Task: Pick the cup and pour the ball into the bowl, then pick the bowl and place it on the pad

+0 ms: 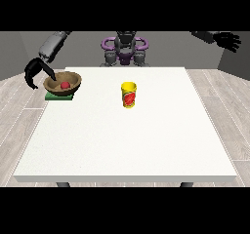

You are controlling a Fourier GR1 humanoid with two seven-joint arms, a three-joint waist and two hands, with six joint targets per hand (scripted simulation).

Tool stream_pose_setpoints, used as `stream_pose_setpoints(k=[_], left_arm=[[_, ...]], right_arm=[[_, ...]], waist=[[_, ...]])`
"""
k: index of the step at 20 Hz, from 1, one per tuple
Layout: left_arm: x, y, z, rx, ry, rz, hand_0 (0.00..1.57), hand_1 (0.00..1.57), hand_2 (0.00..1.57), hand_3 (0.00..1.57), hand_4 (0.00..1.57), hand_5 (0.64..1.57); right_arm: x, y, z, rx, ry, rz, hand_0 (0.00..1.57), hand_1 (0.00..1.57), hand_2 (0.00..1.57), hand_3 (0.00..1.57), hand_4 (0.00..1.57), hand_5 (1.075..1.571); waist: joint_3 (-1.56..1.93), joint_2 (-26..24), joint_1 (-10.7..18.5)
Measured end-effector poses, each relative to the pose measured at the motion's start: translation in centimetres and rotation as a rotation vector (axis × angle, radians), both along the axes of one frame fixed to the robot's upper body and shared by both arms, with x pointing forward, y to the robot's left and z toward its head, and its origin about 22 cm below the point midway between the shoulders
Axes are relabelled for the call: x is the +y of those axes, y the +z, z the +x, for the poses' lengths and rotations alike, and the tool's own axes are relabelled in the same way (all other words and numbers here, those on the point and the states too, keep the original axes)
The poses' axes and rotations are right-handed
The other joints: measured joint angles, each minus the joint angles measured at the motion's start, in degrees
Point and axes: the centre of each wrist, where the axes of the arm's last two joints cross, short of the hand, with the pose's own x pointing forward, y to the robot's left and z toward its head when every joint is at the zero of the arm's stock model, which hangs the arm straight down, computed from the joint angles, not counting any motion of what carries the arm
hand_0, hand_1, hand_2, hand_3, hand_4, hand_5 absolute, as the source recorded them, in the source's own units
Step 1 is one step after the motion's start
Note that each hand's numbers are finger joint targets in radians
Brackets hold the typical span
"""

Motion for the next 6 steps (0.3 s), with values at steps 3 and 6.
stream_pose_setpoints(k=[3, 6], left_arm=[[-3.4, -0.7, 1.3, 0.067, -0.055, -0.005, 0.00, 0.00, 0.00, 0.00, 0.90, 1.559], [-5.5, -2.4, 1.8, 0.165, -0.069, -0.020, 0.00, 0.00, 0.00, 0.00, 0.90, 1.559]], right_arm=[[0.0, -0.4, -0.1, 0.068, 0.008, -0.002, 0.00, 0.00, 0.00, 0.00, 0.00, 1.356], [1.3, 1.0, 1.5, 0.098, 0.065, 0.011, 0.00, 0.00, 0.00, 0.00, 0.48, 1.434]], waist=[[0.05, -4.72, -0.18], [-0.01, -10.79, -1.15]])
